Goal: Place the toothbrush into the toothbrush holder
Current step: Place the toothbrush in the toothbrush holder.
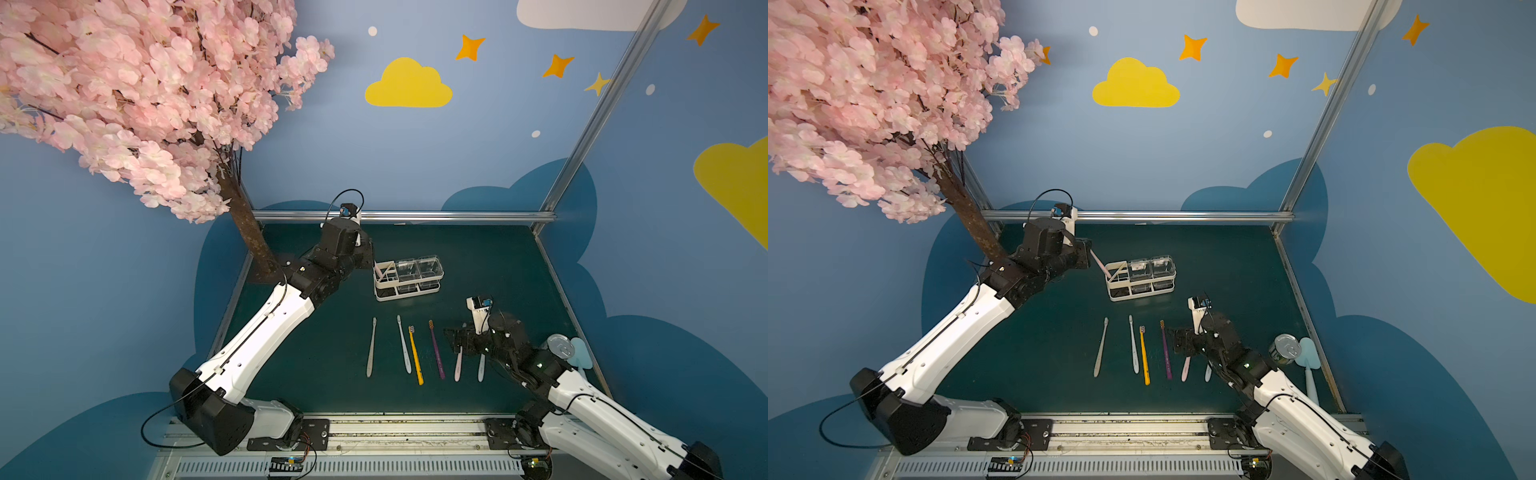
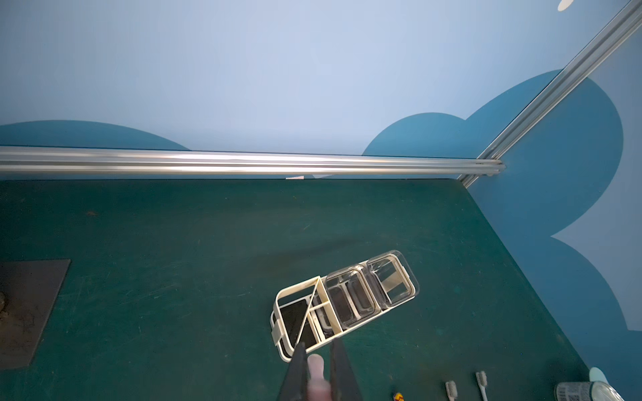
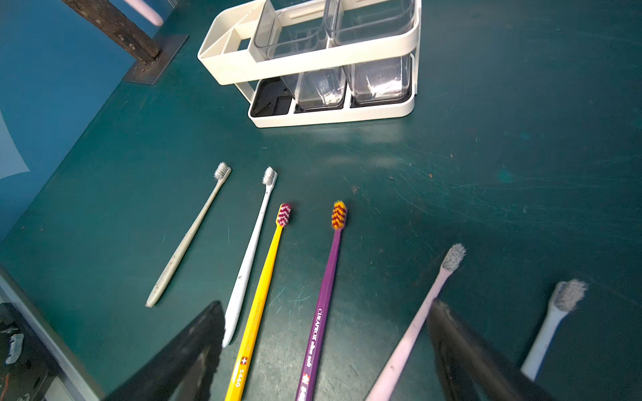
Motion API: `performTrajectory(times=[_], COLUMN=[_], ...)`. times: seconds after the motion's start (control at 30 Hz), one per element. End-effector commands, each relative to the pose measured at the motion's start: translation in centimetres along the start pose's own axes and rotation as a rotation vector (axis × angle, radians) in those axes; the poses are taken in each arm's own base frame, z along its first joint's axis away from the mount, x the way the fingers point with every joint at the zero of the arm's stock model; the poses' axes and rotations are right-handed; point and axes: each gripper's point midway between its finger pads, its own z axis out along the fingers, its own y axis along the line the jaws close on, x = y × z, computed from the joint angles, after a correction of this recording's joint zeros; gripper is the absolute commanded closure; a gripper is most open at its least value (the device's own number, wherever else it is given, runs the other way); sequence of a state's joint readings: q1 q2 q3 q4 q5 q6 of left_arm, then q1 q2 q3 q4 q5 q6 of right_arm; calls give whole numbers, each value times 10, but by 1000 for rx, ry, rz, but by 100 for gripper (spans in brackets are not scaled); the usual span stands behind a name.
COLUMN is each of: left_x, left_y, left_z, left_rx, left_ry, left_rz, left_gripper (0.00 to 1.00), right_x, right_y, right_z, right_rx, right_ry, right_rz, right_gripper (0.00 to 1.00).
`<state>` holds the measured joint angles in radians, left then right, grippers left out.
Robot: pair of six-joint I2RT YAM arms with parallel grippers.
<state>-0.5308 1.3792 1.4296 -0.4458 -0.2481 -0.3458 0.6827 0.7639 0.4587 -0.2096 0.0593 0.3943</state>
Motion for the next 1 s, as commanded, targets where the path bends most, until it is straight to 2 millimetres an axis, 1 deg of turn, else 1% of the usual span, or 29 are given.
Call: performTrajectory(times=[0.0,0.13,0.23,0.33,0.6,0.97], left_x=[-12,-10,-6,-3,12,19], left_y=[-4,-6,-8,-10,-12,-19], left_z=[12,23,28,30,36,45], left_rx=[-5,-8,-3,6,17,8], left_ry=[-55,-42,-24,-14,19,36], left_rz=[40,51,52,47,50,98], left_gripper=[98,98,98,98,98,98], right_x=[-5,2,2,2,4,4], right_y=[4,4,4,5,16,21], right_z=[-3,0,-1,0,2,-1], right_rx=[-36,-61,-66,-71,-126,-158], right_ry=[-53,-73,-76,-79,-50,-62], right_rz=[19,25,23,21,19,9], right_gripper=[9,9,9,9,9,9])
